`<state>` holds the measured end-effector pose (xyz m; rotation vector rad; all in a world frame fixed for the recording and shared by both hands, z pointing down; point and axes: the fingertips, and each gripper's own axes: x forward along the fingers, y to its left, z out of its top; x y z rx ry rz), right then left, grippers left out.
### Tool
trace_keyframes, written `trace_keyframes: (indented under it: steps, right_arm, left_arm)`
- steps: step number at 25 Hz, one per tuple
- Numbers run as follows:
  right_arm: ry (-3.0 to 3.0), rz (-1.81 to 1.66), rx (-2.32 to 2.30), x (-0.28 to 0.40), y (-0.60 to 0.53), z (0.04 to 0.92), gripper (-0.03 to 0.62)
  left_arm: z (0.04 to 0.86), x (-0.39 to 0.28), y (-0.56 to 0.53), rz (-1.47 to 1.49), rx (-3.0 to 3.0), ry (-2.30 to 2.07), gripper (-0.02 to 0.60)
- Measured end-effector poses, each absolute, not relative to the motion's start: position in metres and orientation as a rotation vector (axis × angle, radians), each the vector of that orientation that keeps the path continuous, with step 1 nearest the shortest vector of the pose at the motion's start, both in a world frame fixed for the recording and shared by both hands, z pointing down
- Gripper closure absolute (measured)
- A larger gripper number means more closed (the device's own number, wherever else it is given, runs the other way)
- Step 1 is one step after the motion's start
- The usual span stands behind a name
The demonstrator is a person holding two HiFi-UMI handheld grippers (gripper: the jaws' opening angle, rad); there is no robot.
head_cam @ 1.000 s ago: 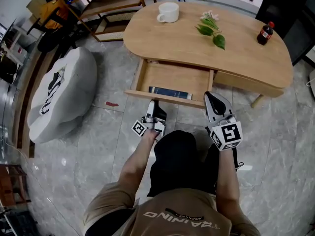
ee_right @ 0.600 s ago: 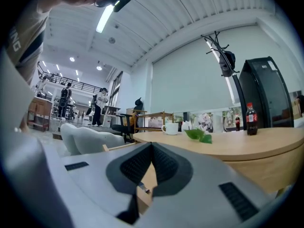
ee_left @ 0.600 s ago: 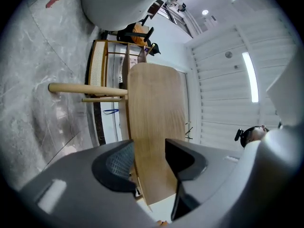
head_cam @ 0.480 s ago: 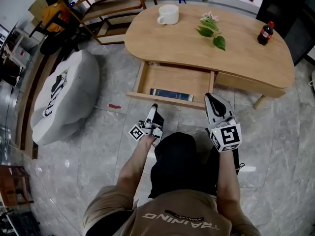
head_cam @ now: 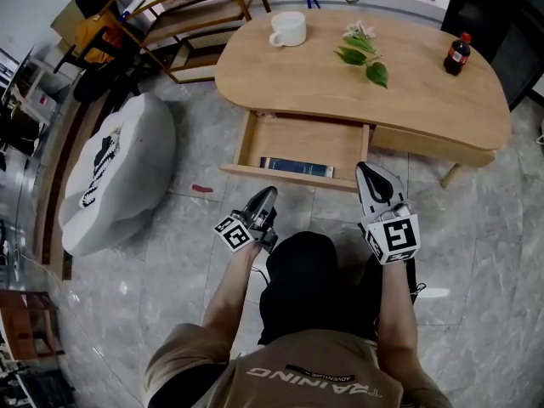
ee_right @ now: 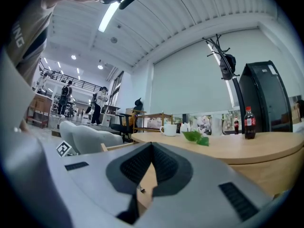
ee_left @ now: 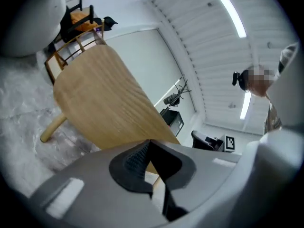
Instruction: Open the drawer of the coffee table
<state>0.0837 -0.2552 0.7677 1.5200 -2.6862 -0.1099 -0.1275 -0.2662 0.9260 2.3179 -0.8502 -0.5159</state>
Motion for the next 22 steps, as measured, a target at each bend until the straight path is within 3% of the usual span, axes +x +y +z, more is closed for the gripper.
trace_keyframes:
  steps: [8, 14, 22]
  right_arm:
    - [-2.643, -0.092, 1.549, 0.107, -0.256, 0.769, 0.589]
    - [-2.602, -0.059, 1.592, 0.120, -0.260, 0.775, 0.589]
    - [-2.513, -0.121, 1.687, 0.129, -0.270, 0.765, 0.589]
  left_arm:
    - [0.872, -0.122, -0.258, -0.200, 2.549, -0.935, 0.575]
    - [0.837, -0.112, -0.278, 0.236, 2.707, -1.163, 0.575]
    - [0.767, -0.095, -0.314, 0.303, 2.807, -1.360, 0.575]
